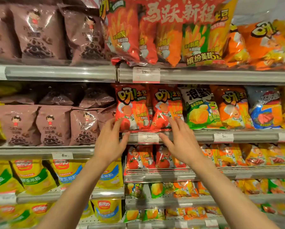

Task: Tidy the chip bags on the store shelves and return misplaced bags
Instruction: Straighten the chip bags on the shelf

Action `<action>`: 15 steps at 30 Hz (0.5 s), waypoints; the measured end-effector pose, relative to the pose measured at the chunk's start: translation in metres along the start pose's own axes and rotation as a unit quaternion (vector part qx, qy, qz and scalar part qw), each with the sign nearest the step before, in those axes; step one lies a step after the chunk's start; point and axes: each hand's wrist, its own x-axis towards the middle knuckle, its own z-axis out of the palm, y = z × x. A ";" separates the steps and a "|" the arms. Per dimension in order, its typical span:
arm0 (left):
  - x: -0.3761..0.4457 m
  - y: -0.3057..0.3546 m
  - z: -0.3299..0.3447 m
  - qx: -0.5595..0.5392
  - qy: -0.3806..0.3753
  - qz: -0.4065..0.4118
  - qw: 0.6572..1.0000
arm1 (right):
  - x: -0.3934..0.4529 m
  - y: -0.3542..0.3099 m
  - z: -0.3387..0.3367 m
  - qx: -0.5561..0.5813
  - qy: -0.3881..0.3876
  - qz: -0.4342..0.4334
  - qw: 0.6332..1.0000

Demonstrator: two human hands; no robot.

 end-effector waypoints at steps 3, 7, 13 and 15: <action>0.018 -0.001 0.011 0.089 -0.001 0.038 0.995 | 0.017 0.020 0.012 -0.101 0.008 -0.107 0.989; 0.032 -0.007 0.017 0.194 -0.026 0.096 0.976 | 0.030 0.051 0.028 -0.198 -0.004 -0.251 0.947; 0.045 -0.007 0.020 0.265 -0.030 0.138 0.954 | 0.042 0.077 0.044 -0.222 0.028 -0.393 0.892; 0.047 -0.005 0.022 0.275 -0.029 0.147 0.950 | 0.044 0.080 0.051 -0.218 0.028 -0.402 0.889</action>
